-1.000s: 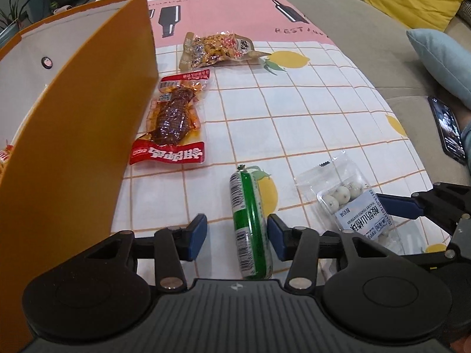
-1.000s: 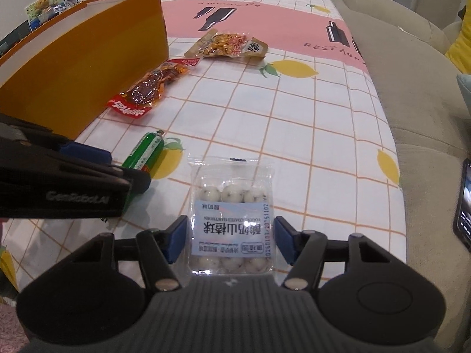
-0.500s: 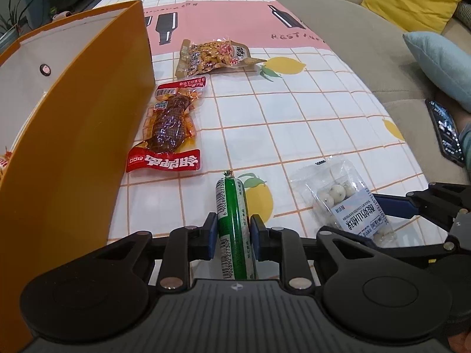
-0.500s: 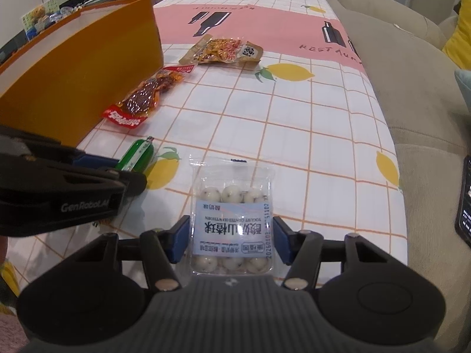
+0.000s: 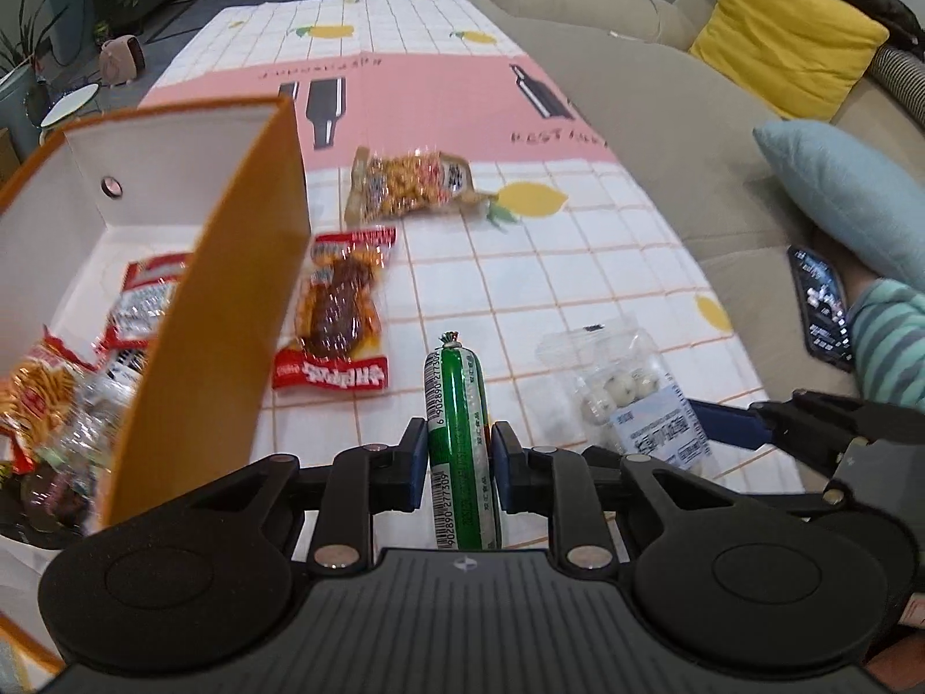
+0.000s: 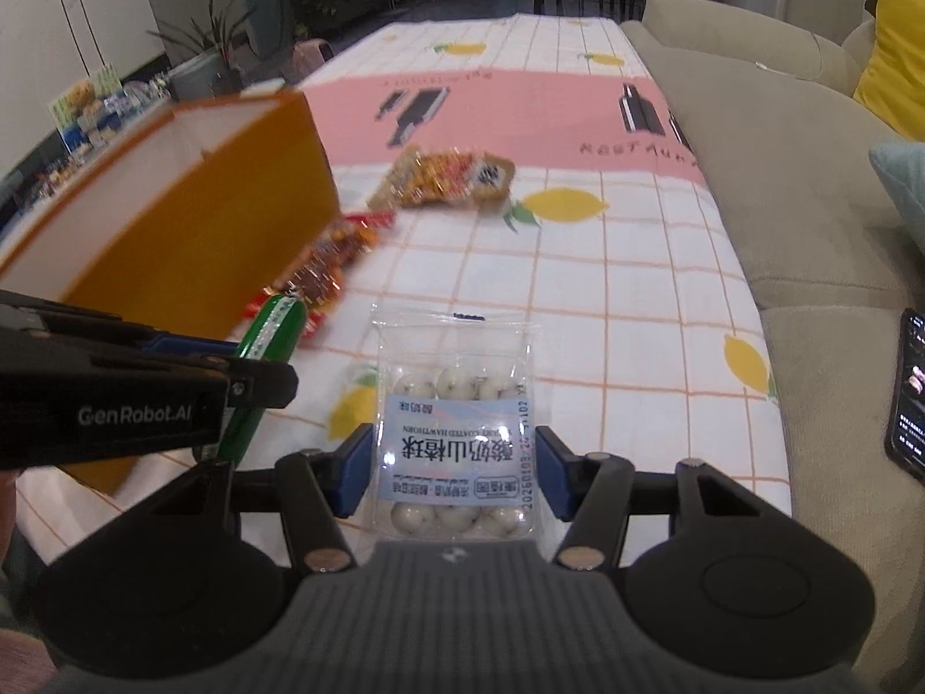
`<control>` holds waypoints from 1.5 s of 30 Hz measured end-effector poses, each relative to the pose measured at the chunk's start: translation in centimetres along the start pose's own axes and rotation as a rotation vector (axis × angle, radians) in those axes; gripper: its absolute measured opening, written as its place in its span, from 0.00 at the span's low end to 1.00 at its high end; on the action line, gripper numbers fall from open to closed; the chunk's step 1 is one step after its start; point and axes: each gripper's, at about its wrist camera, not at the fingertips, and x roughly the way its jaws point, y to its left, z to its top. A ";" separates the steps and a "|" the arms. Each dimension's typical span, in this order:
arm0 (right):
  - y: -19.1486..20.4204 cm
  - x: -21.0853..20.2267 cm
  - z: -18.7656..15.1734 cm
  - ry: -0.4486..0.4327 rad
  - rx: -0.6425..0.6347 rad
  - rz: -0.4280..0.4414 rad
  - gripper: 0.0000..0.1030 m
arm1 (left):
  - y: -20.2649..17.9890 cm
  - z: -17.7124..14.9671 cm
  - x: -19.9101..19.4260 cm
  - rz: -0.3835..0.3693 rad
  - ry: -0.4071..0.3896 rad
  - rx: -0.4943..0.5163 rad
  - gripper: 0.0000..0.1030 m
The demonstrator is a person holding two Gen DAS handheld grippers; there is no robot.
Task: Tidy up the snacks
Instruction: 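Lift both items and carry them over the open box, then open both tools to drop the sausage and white-ball bag into the box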
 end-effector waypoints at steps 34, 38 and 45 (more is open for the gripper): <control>14.4 -1.3 16.3 -0.137 -0.310 0.355 0.54 | 15.1 6.6 -8.4 0.207 -0.022 0.029 0.24; 16.8 2.2 17.5 -0.090 -0.380 0.343 0.54 | 16.8 6.7 -6.0 0.227 0.001 0.037 0.24; 18.4 8.4 18.0 0.017 -0.522 0.235 0.54 | 19.7 6.9 -1.9 0.241 0.060 -0.011 0.24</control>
